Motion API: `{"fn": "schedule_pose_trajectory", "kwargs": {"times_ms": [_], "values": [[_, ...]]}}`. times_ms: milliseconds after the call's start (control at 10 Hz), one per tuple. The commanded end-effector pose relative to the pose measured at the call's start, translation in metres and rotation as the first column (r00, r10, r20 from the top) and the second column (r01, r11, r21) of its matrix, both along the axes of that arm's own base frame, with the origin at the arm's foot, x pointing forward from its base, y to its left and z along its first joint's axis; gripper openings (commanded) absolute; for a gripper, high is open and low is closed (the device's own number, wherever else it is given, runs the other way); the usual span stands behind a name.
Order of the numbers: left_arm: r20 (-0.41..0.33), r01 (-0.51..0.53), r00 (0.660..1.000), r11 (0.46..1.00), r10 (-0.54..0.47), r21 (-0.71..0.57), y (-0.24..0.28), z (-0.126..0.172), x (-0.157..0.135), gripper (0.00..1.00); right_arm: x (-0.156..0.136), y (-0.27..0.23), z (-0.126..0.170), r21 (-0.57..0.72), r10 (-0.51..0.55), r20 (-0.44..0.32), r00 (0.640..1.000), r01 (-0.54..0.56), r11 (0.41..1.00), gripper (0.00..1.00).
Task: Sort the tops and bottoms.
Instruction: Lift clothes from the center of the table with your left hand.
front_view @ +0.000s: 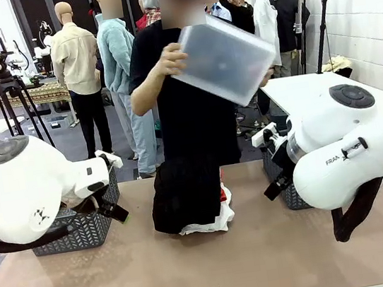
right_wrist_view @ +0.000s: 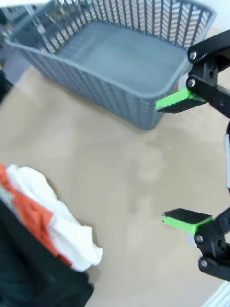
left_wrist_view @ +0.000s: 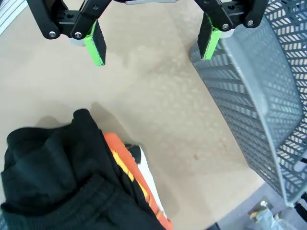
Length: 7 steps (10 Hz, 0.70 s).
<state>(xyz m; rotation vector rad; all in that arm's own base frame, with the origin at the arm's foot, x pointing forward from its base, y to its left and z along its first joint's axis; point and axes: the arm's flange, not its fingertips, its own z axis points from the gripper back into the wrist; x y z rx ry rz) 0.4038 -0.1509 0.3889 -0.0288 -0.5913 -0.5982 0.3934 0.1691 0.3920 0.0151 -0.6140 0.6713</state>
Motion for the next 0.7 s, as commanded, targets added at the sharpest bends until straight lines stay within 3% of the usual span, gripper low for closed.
{"fn": "schedule_pose_trajectory", "kwargs": {"times_ms": [0, 300, 600], "values": [[0.068, 0.015, 0.998, 0.998, -0.011, -0.064, 0.039, 0.04, -0.03, 1.0, -0.039, -0.028, 0.042, 0.049, -0.017, 0.056, 0.998, 0.014, 0.999, 1.0], [0.104, 0.041, 0.994, 0.996, -0.032, -0.08, 0.086, 0.081, -0.043, 1.0, -0.074, -0.068, 0.089, 0.087, -0.056, 0.119, 0.991, 0.046, 0.995, 1.0], [0.154, -0.03, 0.986, 0.977, 0.063, -0.212, 0.144, 0.098, -0.057, 1.0, -0.104, -0.121, 0.097, 0.191, -0.142, 0.134, 0.981, 0.115, 0.975, 1.0]]}}
